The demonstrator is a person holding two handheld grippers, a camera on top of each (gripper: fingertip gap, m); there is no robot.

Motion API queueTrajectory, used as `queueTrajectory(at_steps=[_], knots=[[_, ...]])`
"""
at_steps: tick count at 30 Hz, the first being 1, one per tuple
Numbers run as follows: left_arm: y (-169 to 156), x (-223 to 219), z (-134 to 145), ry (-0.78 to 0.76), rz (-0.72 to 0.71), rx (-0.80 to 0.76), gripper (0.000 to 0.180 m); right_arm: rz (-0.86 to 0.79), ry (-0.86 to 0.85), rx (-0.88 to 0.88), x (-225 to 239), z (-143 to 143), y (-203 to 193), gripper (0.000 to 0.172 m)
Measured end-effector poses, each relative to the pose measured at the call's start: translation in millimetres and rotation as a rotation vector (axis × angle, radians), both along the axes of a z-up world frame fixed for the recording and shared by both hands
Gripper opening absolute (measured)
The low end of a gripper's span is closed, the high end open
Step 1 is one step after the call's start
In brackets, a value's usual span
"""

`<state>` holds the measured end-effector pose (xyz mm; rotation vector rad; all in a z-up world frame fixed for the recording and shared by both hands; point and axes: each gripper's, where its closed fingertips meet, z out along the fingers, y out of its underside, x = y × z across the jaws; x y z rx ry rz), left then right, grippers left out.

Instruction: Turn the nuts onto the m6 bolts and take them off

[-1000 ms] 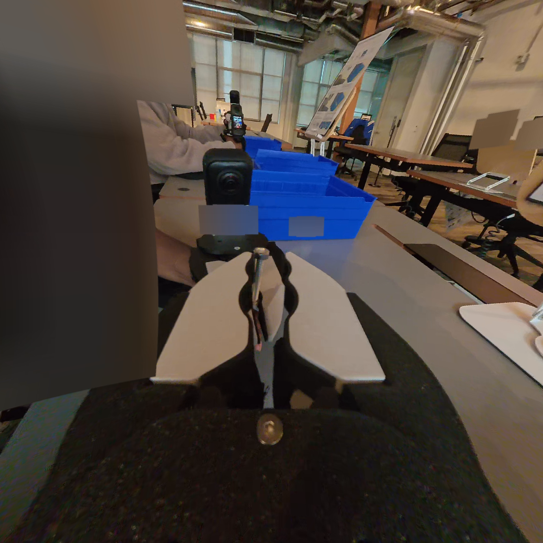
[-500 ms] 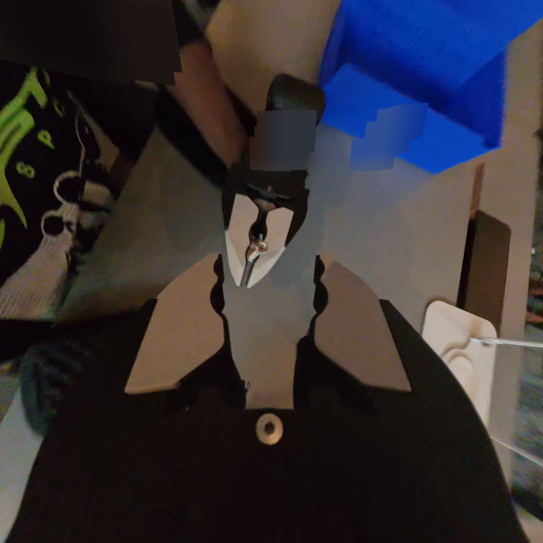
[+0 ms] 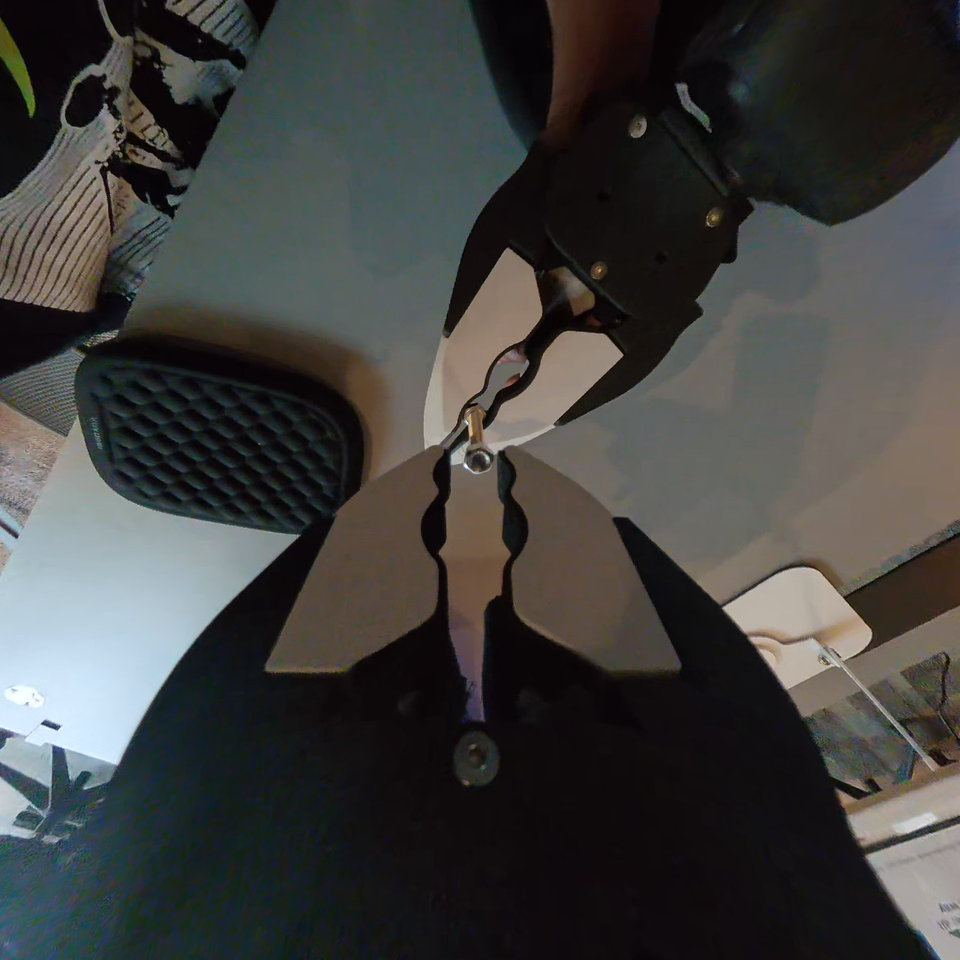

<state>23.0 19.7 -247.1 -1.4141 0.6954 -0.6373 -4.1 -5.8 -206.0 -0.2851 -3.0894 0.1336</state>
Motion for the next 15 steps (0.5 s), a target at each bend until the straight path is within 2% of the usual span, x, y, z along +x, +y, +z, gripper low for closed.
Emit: queueTrajectory(at_steps=[2, 4, 10, 15], knots=[[-0.7, 0.6, -0.2, 0.001, -0.008, -0.002, 0.004, 0.016, 0.006, 0.002, -0.4, -0.4, 0.3, 0.010], [-2.6, 2.1, -0.5, 0.003, -0.033, -0.004, 0.004, 0.056, 0.012, 0.001, 0.4, -0.6, -1.0, 0.010], [-14.9, 5.9, 2.6, -0.061, -0.218, -0.052, 0.004, 0.335, 0.097, 0.032, 1.2, 1.8, -6.8, 0.009], [-14.2, 2.0, 5.9, -0.082, -0.195, -0.031, 0.003, 0.334, 0.117, 0.033, 0.1, 4.4, -4.9, 0.009]])
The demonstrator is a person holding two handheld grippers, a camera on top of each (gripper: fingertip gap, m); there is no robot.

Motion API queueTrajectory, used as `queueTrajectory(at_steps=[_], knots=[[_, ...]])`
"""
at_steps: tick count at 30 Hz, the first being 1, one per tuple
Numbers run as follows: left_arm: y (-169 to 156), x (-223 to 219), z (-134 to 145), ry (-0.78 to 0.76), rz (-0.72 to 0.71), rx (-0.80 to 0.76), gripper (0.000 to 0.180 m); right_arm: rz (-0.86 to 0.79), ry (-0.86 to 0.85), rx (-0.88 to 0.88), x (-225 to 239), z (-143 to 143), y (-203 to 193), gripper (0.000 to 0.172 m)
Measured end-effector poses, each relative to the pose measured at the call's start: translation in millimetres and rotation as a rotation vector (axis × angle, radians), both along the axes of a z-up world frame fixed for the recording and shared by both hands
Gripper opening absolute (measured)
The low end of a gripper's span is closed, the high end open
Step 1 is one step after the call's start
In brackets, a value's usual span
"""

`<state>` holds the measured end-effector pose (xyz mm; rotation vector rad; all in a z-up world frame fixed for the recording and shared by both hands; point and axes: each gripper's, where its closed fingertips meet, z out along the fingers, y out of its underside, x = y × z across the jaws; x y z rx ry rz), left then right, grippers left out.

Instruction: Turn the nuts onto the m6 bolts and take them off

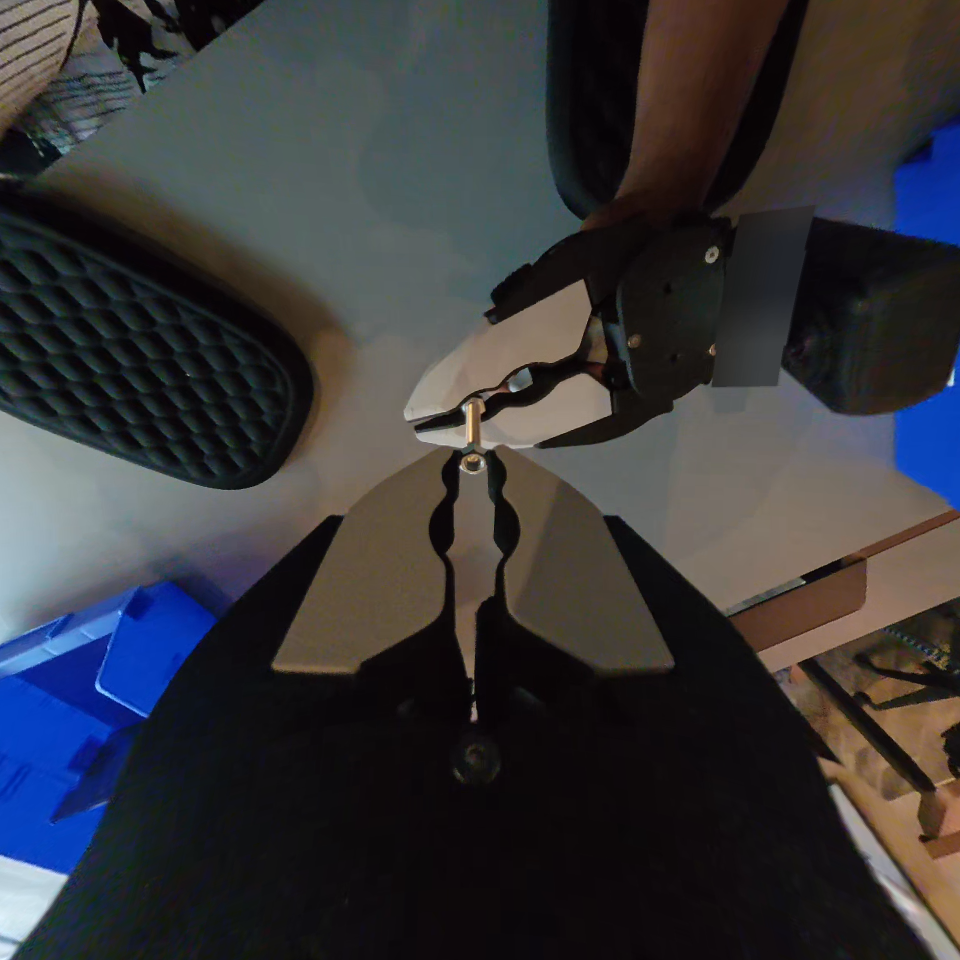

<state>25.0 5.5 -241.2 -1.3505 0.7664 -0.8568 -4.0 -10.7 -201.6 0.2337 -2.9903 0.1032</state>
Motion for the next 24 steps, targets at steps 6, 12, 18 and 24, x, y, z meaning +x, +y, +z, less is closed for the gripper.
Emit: queueTrajectory(at_steps=[6, 12, 18, 24], knots=[[-5.4, 4.2, -1.4, 0.015, -0.056, 0.002, 0.003, 0.035, 0.040, -0.075, 3.5, -0.5, -5.0, 0.009], [-23.4, 12.2, -3.4, 0.028, -0.251, -0.011, 0.003, 0.183, 0.040, -0.014, 7.7, -0.9, -19.3, 0.009], [-36.2, 16.2, -4.9, 0.038, -0.382, -0.025, 0.003, 0.275, -0.003, 0.052, 11.9, -1.8, -28.6, 0.009], [-35.8, 15.1, -3.7, 0.030, -0.372, -0.017, 0.003, 0.241, 0.004, -0.016, 12.0, 7.4, -31.3, 0.009]])
